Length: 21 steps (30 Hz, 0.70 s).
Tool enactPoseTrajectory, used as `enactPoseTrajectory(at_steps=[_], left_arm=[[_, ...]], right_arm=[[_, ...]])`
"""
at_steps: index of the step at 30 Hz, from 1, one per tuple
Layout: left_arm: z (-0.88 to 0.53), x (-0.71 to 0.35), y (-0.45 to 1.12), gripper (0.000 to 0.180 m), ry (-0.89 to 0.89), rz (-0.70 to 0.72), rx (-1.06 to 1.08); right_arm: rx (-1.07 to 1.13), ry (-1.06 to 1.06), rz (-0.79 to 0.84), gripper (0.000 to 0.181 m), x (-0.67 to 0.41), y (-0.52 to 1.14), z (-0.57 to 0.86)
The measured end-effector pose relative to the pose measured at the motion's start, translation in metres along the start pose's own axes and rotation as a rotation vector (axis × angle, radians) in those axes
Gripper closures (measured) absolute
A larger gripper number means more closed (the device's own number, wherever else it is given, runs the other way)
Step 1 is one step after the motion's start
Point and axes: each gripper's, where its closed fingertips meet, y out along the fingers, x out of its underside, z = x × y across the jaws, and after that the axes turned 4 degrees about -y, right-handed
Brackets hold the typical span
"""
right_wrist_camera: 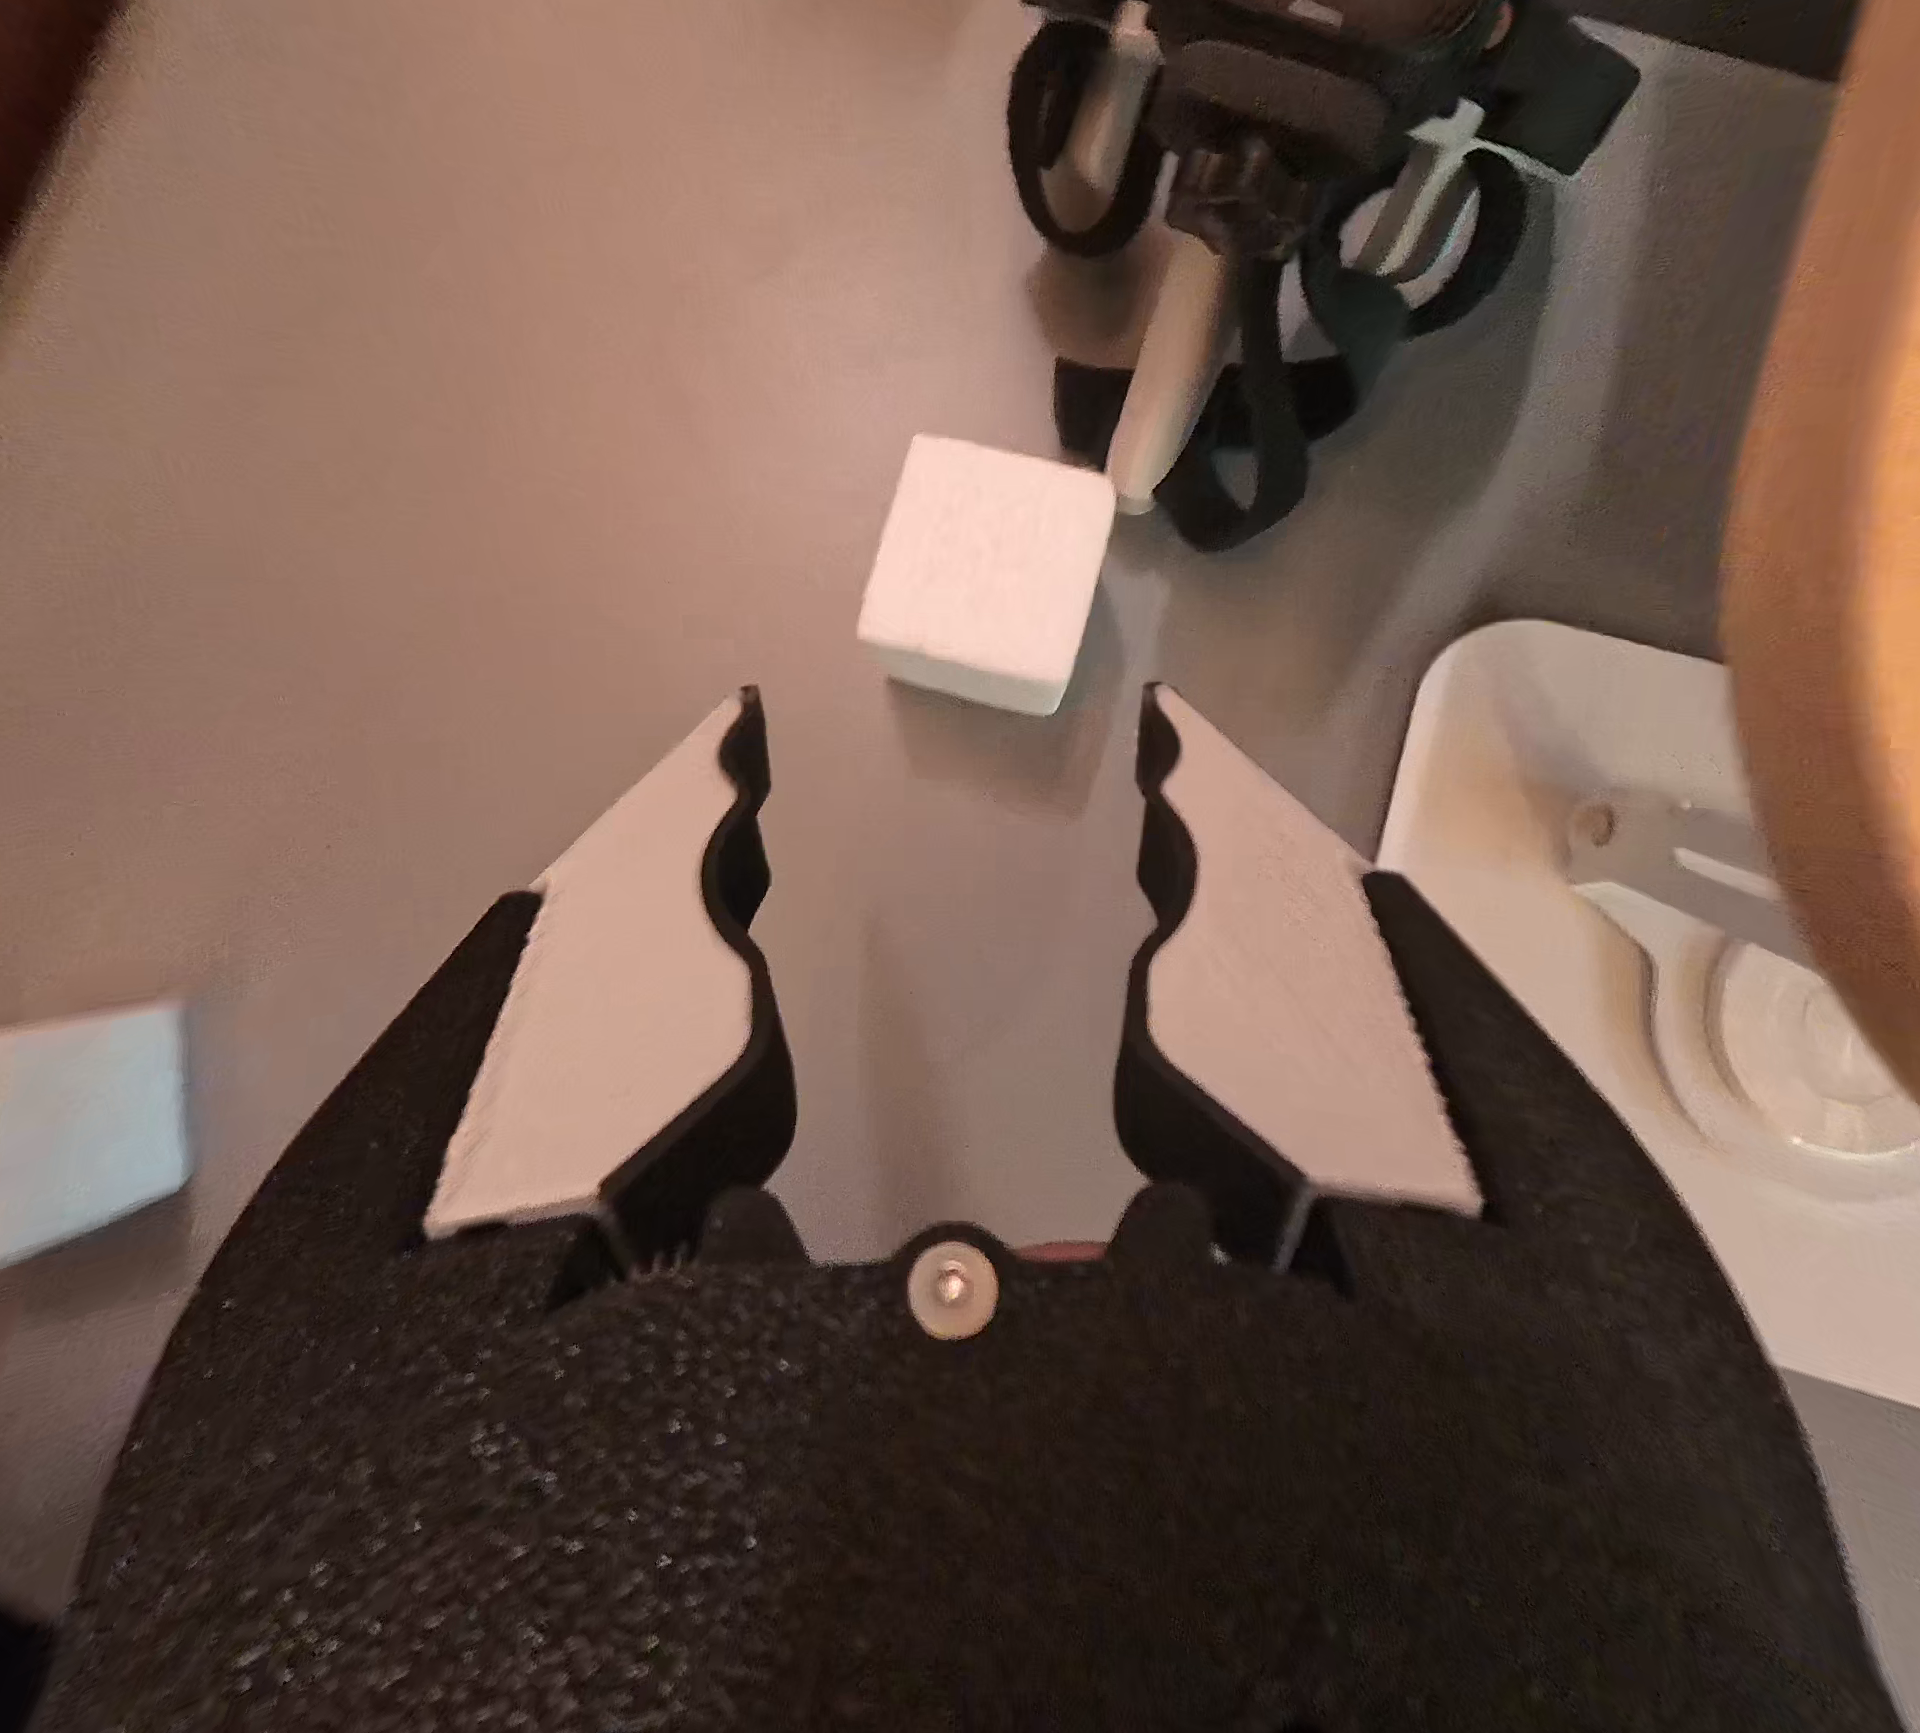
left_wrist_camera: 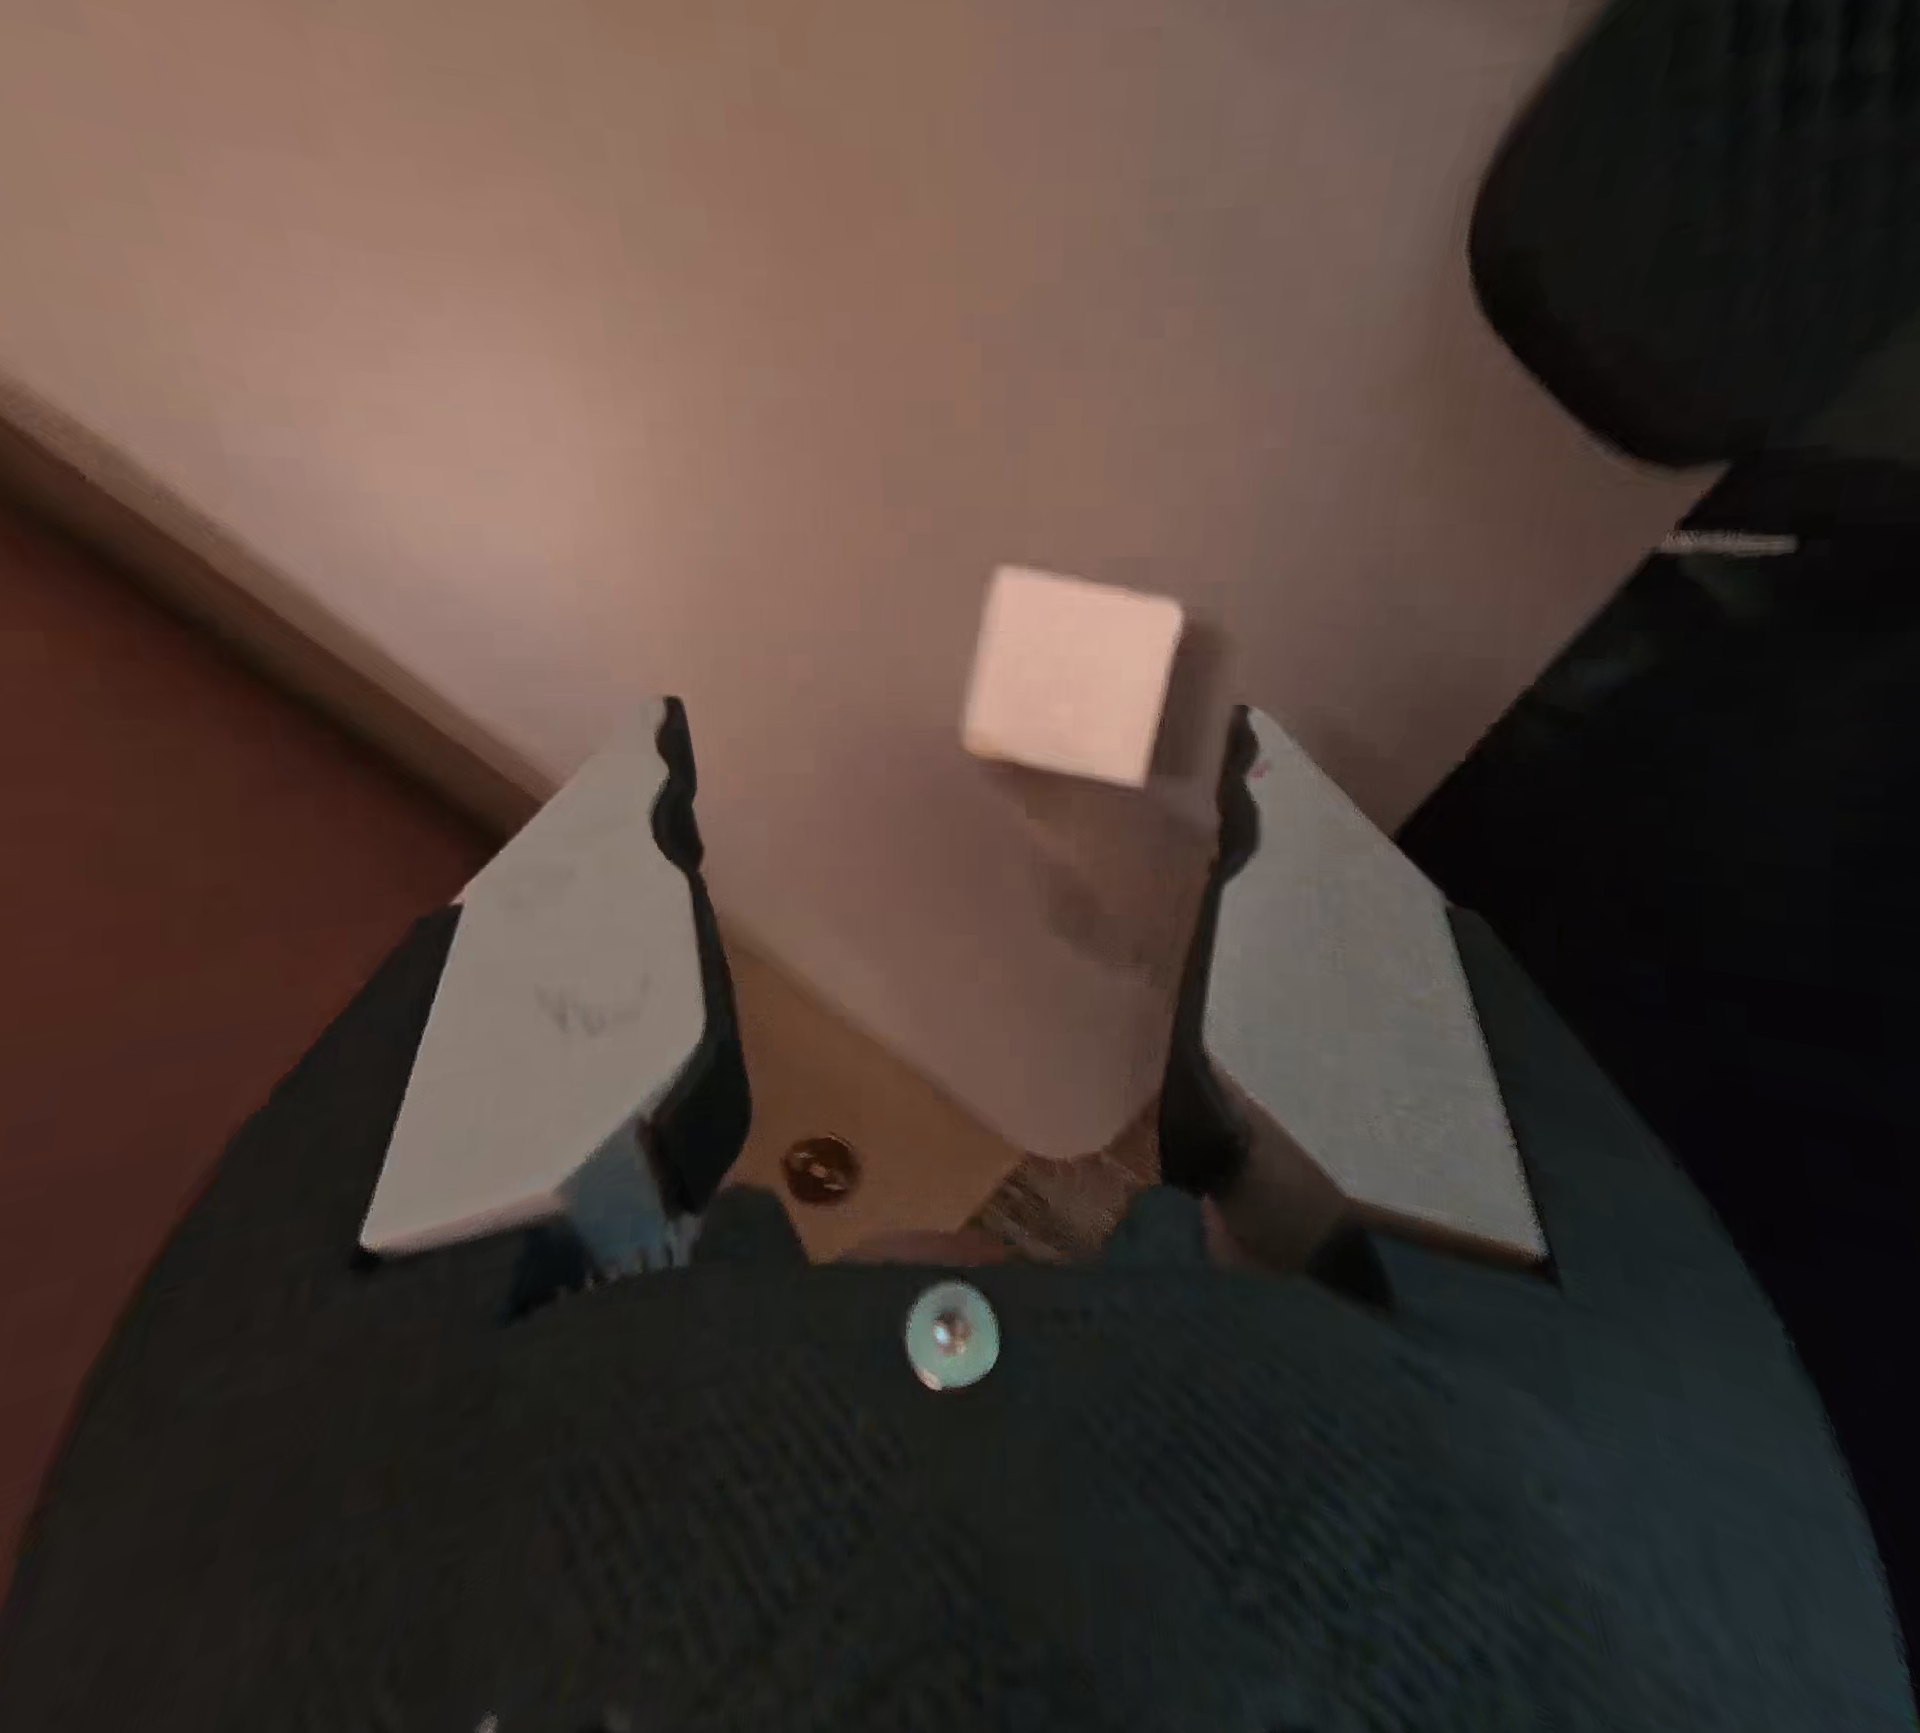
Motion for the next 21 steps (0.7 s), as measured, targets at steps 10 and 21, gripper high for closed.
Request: enactPoseTrajectory(at_steps=[10,21], left_arm=[[0.016,0.044,0.078,0.121,0.126,-0.023,0.011],[-0.116,-0.19,-0.001,0.123,0.239,0.262,-0.162]], right_arm=[[-0.053,-0.158,-0.116,0.123,0.021,0.042,-0.015],[-0.321,-0.326,-0.182,0.113,0.087,-0.017,-0.103]])
